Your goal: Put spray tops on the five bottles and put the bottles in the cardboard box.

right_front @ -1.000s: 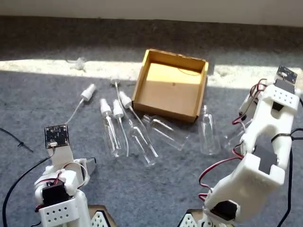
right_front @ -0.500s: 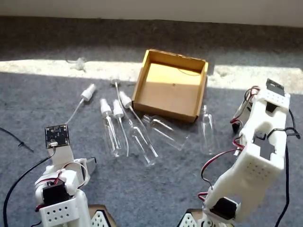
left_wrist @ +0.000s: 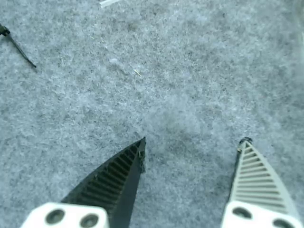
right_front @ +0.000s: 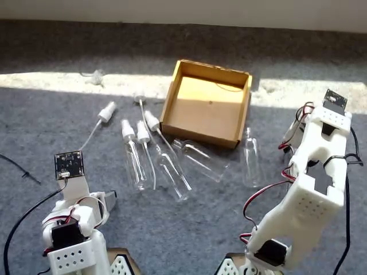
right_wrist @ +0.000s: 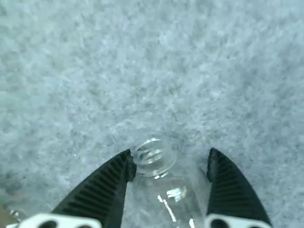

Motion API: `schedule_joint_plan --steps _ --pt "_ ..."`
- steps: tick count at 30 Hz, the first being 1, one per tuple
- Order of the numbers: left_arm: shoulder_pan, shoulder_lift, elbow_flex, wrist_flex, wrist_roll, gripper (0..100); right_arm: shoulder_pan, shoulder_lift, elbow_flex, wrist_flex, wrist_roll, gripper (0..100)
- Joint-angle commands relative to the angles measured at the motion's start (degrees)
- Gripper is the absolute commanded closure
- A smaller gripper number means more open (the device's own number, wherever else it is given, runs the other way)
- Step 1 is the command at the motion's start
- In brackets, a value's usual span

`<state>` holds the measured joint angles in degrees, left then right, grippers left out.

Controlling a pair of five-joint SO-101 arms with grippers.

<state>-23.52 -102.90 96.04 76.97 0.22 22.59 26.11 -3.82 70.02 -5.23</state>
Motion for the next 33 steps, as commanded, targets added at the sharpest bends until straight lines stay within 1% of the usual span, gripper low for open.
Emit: schedule_joint_plan --steps 1,5,7,11,18,23,26,30,33 --pt "-0.3 0.0 1.1 0.3 0.0 72 -0.4 -1.4 -0.8 -0.3 3.3 83.1" --pt "-0.3 0.0 1.1 0.3 0.0 72 -0.4 -1.4 -1.1 3.9 10.4 82.8" --pt "-0.3 0.0 1.1 0.3 0.0 72 -0.3 -1.5 -1.1 6.6 13.1 79.5" --pt "-0.3 0.0 1.1 0.3 0.0 72 -0.7 -1.7 -1.2 9.4 15.3 71.7" --pt "-0.3 0.0 1.1 0.3 0.0 72 -1.1 -2.7 -1.2 9.4 20.2 71.2" --pt "-0.3 0.0 1.1 0.3 0.0 72 -0.8 -10.6 1.8 8.8 26.4 71.2" --pt "-0.3 0.0 1.1 0.3 0.0 72 -0.8 -14.2 6.0 8.7 27.1 71.2" --pt "-0.3 0.0 1.1 0.3 0.0 72 -0.7 -14.6 7.7 5.7 27.2 71.2" --pt "-0.3 0.0 1.1 0.3 0.0 72 0.7 -14.5 8.3 3.6 29.5 71.2"
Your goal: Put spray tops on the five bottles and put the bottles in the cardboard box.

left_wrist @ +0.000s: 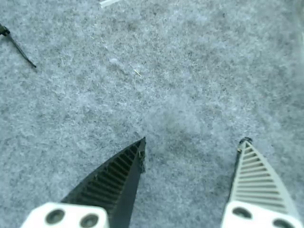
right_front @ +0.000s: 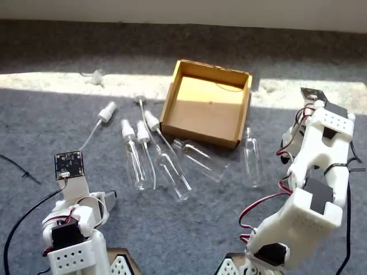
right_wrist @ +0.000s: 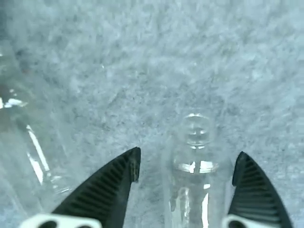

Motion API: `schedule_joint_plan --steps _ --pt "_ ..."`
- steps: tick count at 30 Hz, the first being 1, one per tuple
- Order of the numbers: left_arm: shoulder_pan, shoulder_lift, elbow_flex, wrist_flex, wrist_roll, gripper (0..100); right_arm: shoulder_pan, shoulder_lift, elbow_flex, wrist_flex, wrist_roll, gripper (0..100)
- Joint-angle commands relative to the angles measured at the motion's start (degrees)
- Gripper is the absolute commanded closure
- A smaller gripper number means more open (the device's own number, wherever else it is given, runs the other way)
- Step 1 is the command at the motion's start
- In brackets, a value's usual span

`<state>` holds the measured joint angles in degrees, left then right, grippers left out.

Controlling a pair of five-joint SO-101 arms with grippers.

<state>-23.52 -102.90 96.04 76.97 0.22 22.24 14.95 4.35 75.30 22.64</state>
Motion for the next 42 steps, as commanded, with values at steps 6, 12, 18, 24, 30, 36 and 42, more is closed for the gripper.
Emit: schedule_joint_plan --steps 6,12,18,24,30,36,42 --pt "-0.3 0.0 1.1 0.3 0.0 72 2.5 -3.5 2.3 -2.2 4.2 71.2" --pt "-0.3 0.0 1.1 0.3 0.0 72 3.1 -3.5 4.7 -4.3 6.0 71.2" --pt "-0.3 0.0 1.1 0.3 0.0 72 3.0 -3.4 6.1 -7.7 6.0 71.3" --pt "-0.3 0.0 1.1 0.3 0.0 72 2.8 -3.4 9.2 -10.1 6.0 71.5" --pt "-0.3 0.0 1.1 0.3 0.0 72 3.1 -3.5 9.3 -10.2 6.0 82.4" --pt "-0.3 0.0 1.1 0.3 0.0 72 3.2 -3.9 9.2 -9.7 6.0 88.3" --pt "-0.3 0.0 1.1 0.3 0.0 72 2.4 -5.6 6.6 -3.3 0.8 93.1"
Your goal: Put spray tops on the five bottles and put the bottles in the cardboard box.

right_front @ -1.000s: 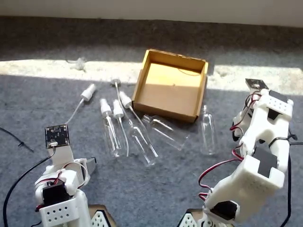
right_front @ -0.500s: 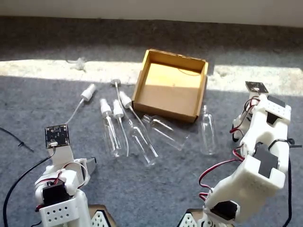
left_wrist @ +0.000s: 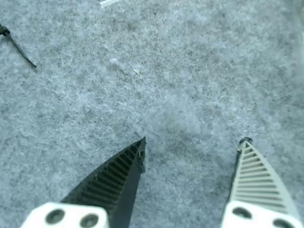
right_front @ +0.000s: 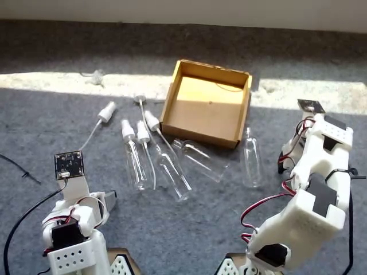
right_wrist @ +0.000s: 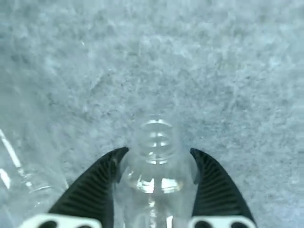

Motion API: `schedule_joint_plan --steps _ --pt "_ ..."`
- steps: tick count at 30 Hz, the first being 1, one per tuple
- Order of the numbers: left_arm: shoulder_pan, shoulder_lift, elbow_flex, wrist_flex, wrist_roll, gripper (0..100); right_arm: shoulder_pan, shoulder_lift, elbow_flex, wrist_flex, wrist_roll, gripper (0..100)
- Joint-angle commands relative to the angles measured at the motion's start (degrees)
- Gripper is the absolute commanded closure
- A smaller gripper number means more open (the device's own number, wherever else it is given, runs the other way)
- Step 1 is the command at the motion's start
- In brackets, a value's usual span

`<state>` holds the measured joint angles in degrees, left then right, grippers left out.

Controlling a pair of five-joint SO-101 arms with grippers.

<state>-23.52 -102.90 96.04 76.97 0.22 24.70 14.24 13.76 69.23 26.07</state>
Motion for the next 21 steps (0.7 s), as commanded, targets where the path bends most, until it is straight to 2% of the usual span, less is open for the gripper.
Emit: schedule_joint_plan --steps 1,4,8,13,18,19,21 --pt "-0.3 0.0 1.1 0.3 0.0 72 -0.7 -6.4 -4.0 2.9 -3.4 94.0" --pt "0.6 0.0 1.1 0.3 -0.1 72 -2.6 -13.6 -6.1 3.6 -6.3 99.2" --pt "4.2 0.0 1.1 0.2 -0.1 72 -5.8 -27.0 -2.1 3.1 -10.9 99.4" --pt "5.4 0.0 1.1 0.3 -0.1 72 -12.0 -42.4 7.7 0.0 -11.5 99.4" --pt "5.2 -0.1 1.1 0.1 -0.4 72 -17.6 -51.7 15.6 -2.2 -11.5 99.4" --pt "5.0 -0.1 1.1 -0.9 -1.2 72 -18.1 -53.0 17.1 -2.7 -11.3 99.4" --pt "2.6 -0.1 0.0 -5.3 -8.6 72 -18.2 -55.3 19.9 -3.8 -11.2 99.4"
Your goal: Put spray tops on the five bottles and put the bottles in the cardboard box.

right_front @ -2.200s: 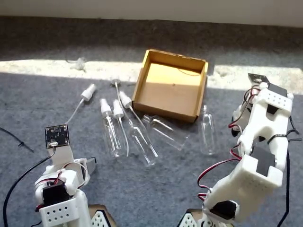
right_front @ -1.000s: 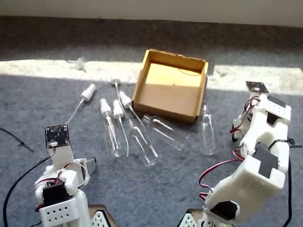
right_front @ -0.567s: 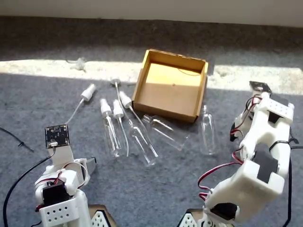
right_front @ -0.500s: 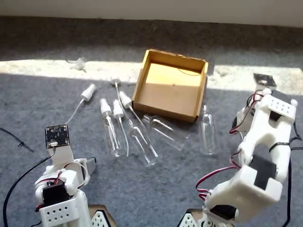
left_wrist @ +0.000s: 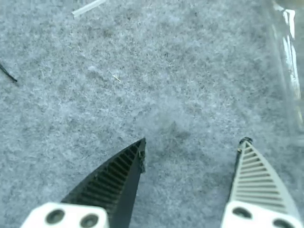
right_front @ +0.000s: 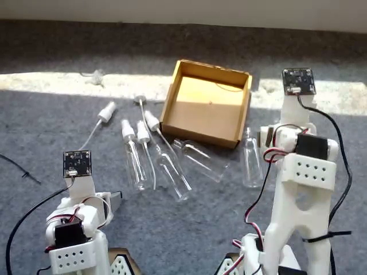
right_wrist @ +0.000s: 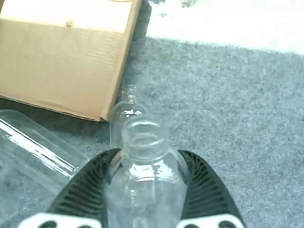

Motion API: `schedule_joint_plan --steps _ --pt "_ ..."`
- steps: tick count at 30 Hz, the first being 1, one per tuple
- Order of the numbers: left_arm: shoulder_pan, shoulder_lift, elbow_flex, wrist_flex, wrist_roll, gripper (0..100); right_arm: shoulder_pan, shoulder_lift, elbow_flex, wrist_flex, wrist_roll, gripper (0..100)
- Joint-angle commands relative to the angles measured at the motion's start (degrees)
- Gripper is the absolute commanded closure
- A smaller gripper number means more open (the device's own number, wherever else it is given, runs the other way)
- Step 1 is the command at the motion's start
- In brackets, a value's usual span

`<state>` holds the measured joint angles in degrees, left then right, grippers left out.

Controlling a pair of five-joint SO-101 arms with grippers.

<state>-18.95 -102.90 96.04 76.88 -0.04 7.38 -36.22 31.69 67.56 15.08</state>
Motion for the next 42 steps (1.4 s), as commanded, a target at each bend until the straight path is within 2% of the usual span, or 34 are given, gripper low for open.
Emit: schedule_joint_plan --steps 1,3,9,13,19,25,29,34,42 --pt "-4.2 -0.1 -0.7 -7.9 -14.0 72 -0.9 -5.9 3.5 -2.8 -0.2 99.4" --pt "-7.6 -0.1 -3.6 -11.0 -22.8 72 -1.1 -8.3 6.2 -3.2 -0.1 99.4" --pt "-11.4 1.0 -17.5 -9.7 -30.1 70 -5.8 -15.9 15.2 -3.3 -0.4 99.4" --pt "-13.3 10.7 -29.0 -6.5 -35.4 70 -10.3 -19.8 19.6 -3.3 -0.5 99.4" --pt "-12.0 44.0 -57.6 -4.9 -34.2 78 -10.9 -22.4 23.2 -3.4 -0.5 99.4" --pt "-2.9 83.0 -96.6 10.6 -34.1 78 -10.9 -22.5 27.6 -7.4 -0.6 99.4" --pt "5.3 103.7 -117.9 18.2 -34.1 78 -10.9 -22.5 27.9 -7.3 -0.9 99.4" --pt "9.9 124.0 -135.8 19.3 -34.1 78 -10.9 -22.5 28.1 -7.3 -2.5 99.4" --pt "8.7 149.1 -157.3 17.3 -34.1 78 -10.9 -22.5 28.2 -7.3 -2.5 99.4"
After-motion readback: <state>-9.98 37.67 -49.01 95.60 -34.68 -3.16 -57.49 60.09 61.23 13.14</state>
